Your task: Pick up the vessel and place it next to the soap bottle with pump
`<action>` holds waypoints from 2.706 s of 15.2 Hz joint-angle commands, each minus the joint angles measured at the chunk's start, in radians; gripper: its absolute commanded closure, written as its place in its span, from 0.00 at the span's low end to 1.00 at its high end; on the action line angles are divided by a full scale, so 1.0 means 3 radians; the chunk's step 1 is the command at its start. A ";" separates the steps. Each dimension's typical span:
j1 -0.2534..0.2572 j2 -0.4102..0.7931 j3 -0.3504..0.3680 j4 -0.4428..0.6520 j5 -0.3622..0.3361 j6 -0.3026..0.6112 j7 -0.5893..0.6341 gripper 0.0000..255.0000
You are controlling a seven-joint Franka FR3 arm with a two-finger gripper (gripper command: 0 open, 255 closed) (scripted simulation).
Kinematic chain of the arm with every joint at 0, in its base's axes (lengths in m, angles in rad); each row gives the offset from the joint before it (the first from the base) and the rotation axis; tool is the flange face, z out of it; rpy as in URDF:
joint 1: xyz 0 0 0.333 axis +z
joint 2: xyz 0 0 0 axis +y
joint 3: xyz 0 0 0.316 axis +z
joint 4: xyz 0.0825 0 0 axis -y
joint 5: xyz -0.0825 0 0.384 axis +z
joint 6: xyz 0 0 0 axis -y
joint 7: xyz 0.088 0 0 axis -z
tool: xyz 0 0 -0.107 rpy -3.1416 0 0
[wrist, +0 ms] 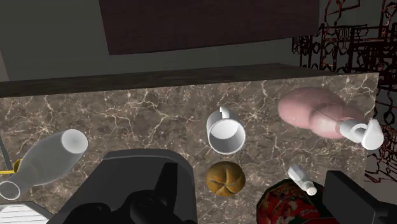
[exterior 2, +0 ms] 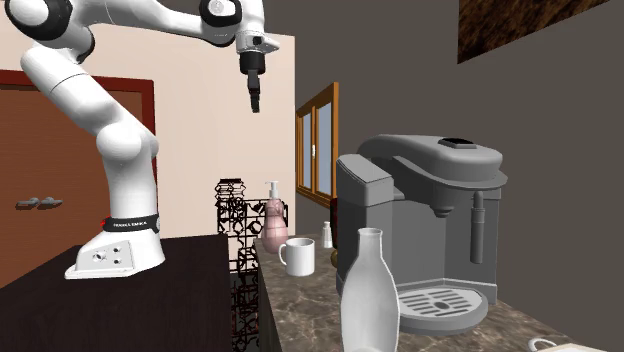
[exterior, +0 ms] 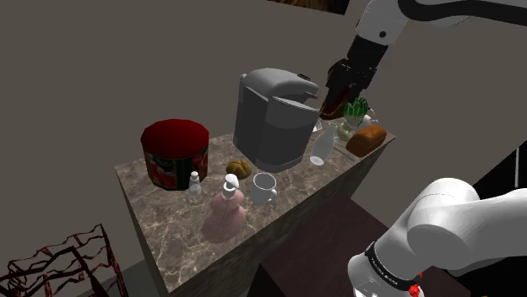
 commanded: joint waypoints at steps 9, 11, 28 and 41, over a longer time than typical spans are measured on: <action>-0.0178 0.0420 -0.0441 -0.0162 -0.0241 0.0589 -0.0405 0.00; -0.0216 0.0563 -0.0554 -0.0164 -0.0283 0.0738 -0.0507 0.00; -0.0416 0.2276 -0.1448 0.0445 0.0036 0.1809 -0.1577 0.00; -0.1022 0.3927 -0.1500 0.1680 0.1003 0.1980 -0.2506 0.00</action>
